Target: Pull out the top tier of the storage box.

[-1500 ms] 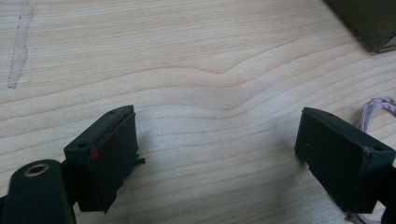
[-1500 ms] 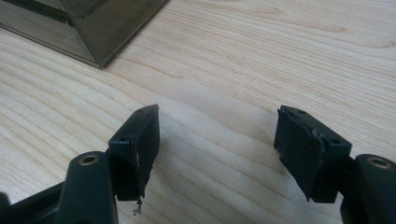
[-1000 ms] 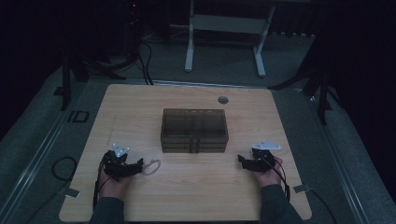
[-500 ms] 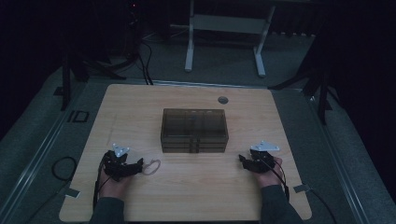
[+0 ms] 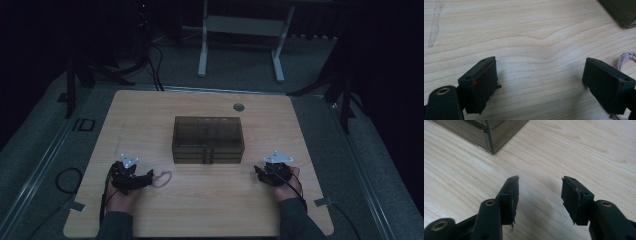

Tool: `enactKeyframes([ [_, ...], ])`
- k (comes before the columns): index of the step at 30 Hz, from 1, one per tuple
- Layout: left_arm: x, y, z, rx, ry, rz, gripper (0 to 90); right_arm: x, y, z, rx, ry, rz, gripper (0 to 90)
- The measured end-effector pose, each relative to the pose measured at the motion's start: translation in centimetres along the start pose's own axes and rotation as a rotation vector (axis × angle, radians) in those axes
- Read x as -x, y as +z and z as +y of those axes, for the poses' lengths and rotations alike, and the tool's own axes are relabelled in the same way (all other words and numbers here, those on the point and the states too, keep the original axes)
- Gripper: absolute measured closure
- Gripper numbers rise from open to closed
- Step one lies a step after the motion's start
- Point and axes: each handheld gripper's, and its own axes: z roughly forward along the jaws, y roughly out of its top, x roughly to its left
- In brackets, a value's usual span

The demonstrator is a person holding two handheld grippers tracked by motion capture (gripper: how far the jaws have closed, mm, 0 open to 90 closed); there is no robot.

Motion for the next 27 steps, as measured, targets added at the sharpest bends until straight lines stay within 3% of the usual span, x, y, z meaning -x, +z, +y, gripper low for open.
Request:
enactKeyframes([
  [12, 0.0, 0.0, 0.0, 0.0, 0.001, 0.0, 13.3, -0.9, -0.5, 0.7, -0.02, -0.099, -0.002, 54.4],
  [27, 0.0, 0.0, 0.0, -0.001, 0.002, 0.0, 13.3, -2.2, -1.5, 1.9, -0.011, -0.2, -0.052, 57.2],
])
